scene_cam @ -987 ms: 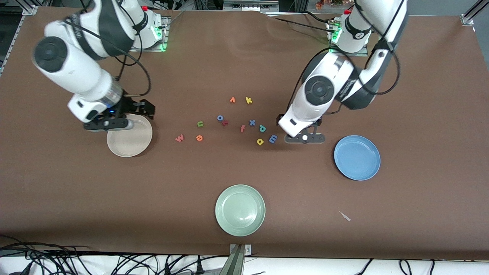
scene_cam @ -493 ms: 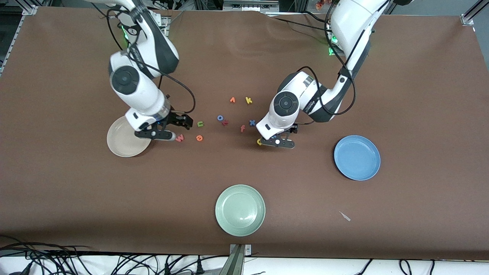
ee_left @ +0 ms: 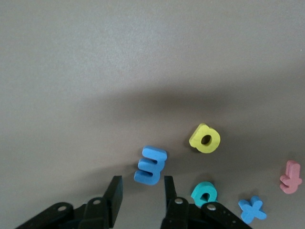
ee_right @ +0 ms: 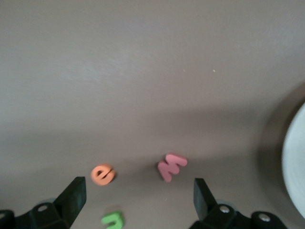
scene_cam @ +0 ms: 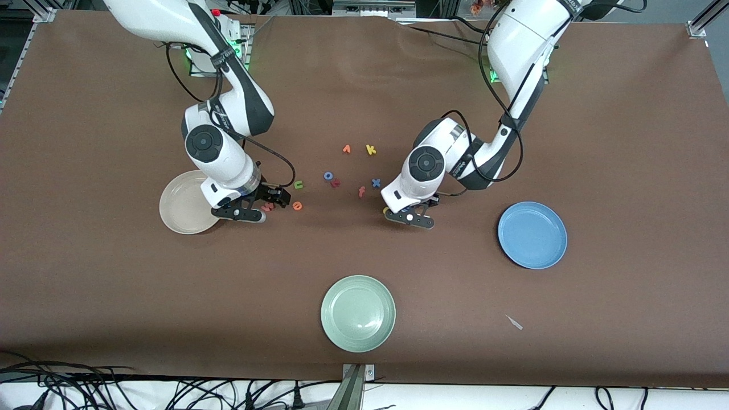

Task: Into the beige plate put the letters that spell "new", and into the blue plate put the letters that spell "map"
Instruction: 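Grasp the pink W and blue M with the right and left grippers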

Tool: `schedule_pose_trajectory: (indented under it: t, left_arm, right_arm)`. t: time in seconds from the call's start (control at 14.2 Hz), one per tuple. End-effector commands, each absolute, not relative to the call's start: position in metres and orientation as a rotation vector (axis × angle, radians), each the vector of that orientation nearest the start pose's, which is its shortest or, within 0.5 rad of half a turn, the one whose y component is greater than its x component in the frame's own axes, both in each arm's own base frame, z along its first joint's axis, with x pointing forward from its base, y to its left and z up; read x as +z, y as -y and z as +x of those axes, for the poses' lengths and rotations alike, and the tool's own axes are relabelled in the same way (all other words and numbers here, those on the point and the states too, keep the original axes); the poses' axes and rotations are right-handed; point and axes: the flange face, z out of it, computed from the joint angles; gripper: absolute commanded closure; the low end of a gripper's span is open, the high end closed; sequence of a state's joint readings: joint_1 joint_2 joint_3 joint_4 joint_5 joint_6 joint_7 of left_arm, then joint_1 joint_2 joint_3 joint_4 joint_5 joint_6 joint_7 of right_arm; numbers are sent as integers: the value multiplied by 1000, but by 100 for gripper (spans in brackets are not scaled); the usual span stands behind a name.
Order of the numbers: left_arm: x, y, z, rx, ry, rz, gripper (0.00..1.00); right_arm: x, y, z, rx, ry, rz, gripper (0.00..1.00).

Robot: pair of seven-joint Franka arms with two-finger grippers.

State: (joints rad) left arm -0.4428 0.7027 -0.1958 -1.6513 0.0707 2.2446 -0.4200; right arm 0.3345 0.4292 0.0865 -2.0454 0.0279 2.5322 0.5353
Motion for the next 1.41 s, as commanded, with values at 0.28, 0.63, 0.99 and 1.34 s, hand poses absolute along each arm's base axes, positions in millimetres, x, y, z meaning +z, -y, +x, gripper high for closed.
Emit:
schedule_pose_trajectory:
  t: [0.28, 0.63, 0.99, 1.34]
  left_arm:
    - [183, 391, 558, 108, -460, -3100, 57]
    - [175, 394, 556, 104, -465, -3105, 56]
    - [172, 394, 555, 109, -460, -3104, 54]
    - [177, 400, 551, 115, -455, -3111, 46]
  right_arm:
    - [206, -233, 538, -48, -284, -3067, 0]
    - [182, -230, 537, -53, -303, -3071, 1]
    - [182, -234, 536, -53, -294, -3073, 17]
    - [179, -233, 535, -53, -270, -3087, 36]
